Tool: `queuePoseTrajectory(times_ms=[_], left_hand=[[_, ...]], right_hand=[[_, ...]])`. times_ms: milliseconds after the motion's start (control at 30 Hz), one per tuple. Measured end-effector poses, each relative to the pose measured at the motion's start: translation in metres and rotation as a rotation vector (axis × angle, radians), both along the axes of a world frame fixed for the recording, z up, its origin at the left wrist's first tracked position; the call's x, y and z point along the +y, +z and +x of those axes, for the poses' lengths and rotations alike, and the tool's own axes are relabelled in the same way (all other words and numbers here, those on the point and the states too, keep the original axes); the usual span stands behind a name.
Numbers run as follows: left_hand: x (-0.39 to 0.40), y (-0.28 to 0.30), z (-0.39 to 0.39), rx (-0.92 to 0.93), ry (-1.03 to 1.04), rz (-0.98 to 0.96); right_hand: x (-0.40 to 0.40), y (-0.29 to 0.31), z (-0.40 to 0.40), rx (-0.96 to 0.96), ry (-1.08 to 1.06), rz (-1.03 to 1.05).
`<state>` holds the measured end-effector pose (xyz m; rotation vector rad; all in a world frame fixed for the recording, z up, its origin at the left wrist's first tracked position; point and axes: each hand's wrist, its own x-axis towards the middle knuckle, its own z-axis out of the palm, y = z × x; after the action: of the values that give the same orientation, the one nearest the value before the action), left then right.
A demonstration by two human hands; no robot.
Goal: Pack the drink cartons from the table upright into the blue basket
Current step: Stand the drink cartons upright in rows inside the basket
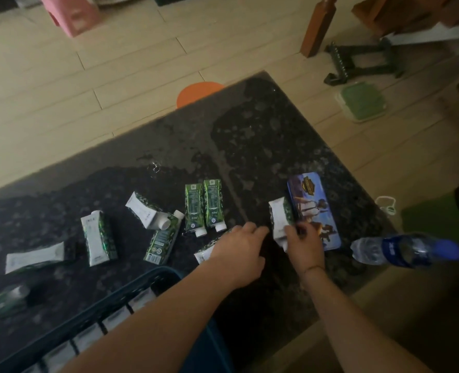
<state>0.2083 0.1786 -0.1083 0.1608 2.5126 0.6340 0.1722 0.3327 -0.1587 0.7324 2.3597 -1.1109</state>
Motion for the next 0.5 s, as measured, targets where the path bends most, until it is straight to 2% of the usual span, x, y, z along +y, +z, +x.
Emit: queuePoseTrajectory(times_ms=[67, 200, 267, 300, 433, 500], left_hand=[[-0.006, 0.001, 0.002, 0.116, 0.063, 0.117], [-0.016, 0.013, 0.014, 0.393, -0.106, 0.085], [-0.024, 0.021, 0.023, 0.422, -0.004, 0.248], [-0.029, 0.026, 0.030, 0.409, 0.072, 0.331], [-0.048, 0.049, 0.069, 0.280, 0.311, 0.477], [-0.055, 0.061, 0.091, 0.337, 0.382, 0.479]], right_hand=[[0.007, 0.037, 0.006, -0.059, -0.119, -0.210], [0.012, 0.119, 0.035, -0.288, -0.137, -0.529], [0.003, 0.148, 0.045, -0.407, -0.068, -0.605], [-0.002, 0.158, 0.049, -0.404, -0.008, -0.580], [-0.035, 0.194, 0.070, -0.041, 0.339, -0.385], [-0.049, 0.203, 0.084, 0.117, 0.513, -0.396]])
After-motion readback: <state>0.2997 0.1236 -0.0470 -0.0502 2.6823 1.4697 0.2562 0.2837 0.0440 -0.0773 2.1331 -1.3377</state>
